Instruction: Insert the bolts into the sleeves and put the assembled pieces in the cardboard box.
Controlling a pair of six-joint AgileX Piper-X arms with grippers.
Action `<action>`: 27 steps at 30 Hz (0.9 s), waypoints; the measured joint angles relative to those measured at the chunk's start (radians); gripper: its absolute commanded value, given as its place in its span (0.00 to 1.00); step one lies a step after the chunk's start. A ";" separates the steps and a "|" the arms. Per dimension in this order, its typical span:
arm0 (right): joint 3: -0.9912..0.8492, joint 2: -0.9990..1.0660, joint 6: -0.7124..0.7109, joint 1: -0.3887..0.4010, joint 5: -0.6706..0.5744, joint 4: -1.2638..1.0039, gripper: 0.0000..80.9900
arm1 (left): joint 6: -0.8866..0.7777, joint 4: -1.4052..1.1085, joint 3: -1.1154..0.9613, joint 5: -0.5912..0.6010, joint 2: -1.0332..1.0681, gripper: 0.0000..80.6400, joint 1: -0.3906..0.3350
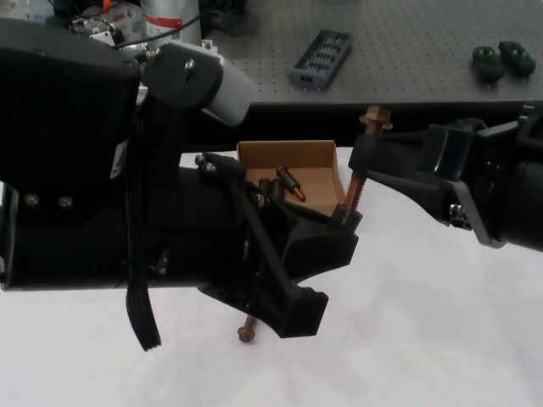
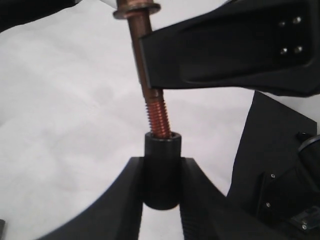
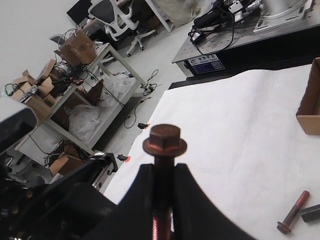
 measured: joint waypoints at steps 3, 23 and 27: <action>0.000 0.000 0.000 0.000 0.000 0.004 0.02 | 0.018 0.008 0.000 0.000 0.000 0.01 0.000; -0.002 -0.034 -0.031 0.000 -0.023 0.061 0.02 | 0.030 0.019 0.000 -0.001 0.000 0.01 0.013; -0.004 -0.033 -0.031 0.002 -0.023 0.053 0.02 | 0.032 0.019 0.001 0.000 -0.020 0.01 0.037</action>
